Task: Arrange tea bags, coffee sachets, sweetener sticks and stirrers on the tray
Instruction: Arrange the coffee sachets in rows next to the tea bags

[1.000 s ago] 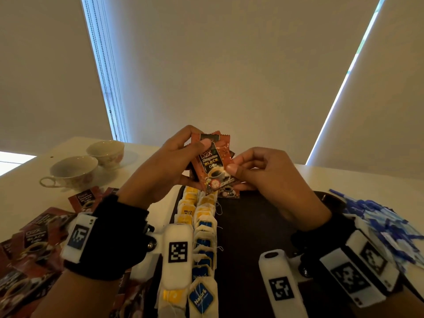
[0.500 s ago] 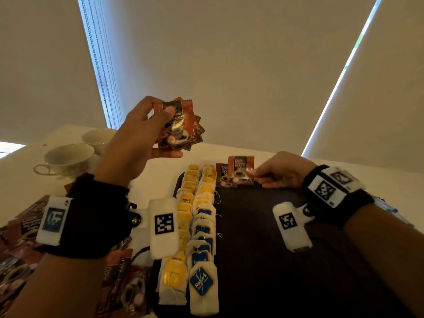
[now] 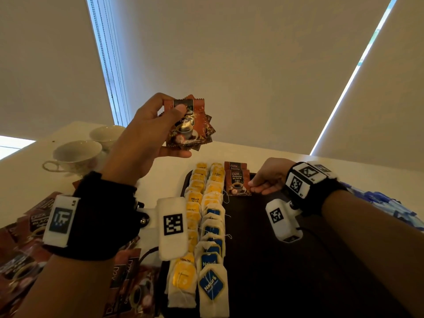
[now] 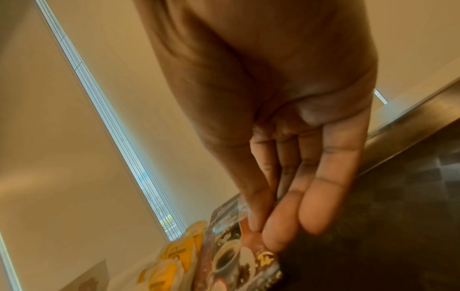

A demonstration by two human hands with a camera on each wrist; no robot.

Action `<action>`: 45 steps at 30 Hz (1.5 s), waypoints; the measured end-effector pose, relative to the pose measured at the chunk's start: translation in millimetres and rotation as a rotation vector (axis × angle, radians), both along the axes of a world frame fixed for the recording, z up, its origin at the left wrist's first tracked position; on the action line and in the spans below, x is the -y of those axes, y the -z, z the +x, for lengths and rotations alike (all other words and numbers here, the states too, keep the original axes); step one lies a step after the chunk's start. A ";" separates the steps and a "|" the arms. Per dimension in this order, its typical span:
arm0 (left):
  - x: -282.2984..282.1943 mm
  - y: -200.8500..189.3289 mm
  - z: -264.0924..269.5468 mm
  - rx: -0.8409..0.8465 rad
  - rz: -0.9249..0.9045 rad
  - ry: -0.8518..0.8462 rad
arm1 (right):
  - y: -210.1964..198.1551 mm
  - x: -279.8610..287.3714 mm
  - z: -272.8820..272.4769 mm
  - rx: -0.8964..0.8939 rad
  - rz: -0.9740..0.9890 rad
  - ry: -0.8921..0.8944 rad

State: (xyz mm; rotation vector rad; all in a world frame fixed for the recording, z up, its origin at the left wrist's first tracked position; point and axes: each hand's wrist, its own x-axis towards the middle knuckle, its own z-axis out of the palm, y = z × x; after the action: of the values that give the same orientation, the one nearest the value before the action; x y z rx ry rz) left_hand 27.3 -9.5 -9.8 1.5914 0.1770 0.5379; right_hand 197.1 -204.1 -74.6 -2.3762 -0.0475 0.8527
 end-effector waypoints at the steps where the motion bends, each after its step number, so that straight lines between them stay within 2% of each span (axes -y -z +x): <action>1: -0.1 0.0 0.1 -0.004 0.002 0.002 | 0.3 -0.9 0.3 0.004 -0.002 0.000; 9: 0.2 1.3 1.0 -0.027 0.004 0.016 | -2.5 -1.4 -2.9 0.024 0.007 -0.017; 13: 2.0 2.8 2.3 -0.038 -0.001 0.027 | -22.1 0.0 -16.3 0.152 -0.054 -0.091; 15: 2.8 4.0 3.3 -0.054 0.024 0.021 | -38.5 2.0 -28.5 0.235 0.028 -0.144; 20: 9.5 7.0 6.9 -0.110 0.112 0.022 | -72.6 12.8 -77.7 0.433 0.421 -0.223; 25: 22.5 9.4 6.8 -0.146 0.188 0.107 | -67.5 10.4 -112.8 0.547 0.544 -0.214; 30: 34.3 13.5 9.4 -0.155 0.250 0.170 | -50.2 1.8 -117.1 0.542 0.563 -0.168; 36: 40.6 15.4 11.7 -0.136 0.249 0.199 | -39.5 -1.5 -108.1 0.585 0.703 -0.049; 42: 28.5 9.6 6.6 -0.175 0.105 0.288 | -44.9 6.8 -103.1 0.456 0.888 -0.018; 45: 25.2 8.6 5.2 -0.136 0.127 0.263 | -48.7 12.5 -98.2 0.397 0.916 -0.008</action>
State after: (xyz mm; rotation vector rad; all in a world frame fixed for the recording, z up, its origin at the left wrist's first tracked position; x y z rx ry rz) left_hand 32.5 -34.7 -18.5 1.7442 0.0342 0.2407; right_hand 98.9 -216.6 -25.9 -1.6216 -0.4946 0.2386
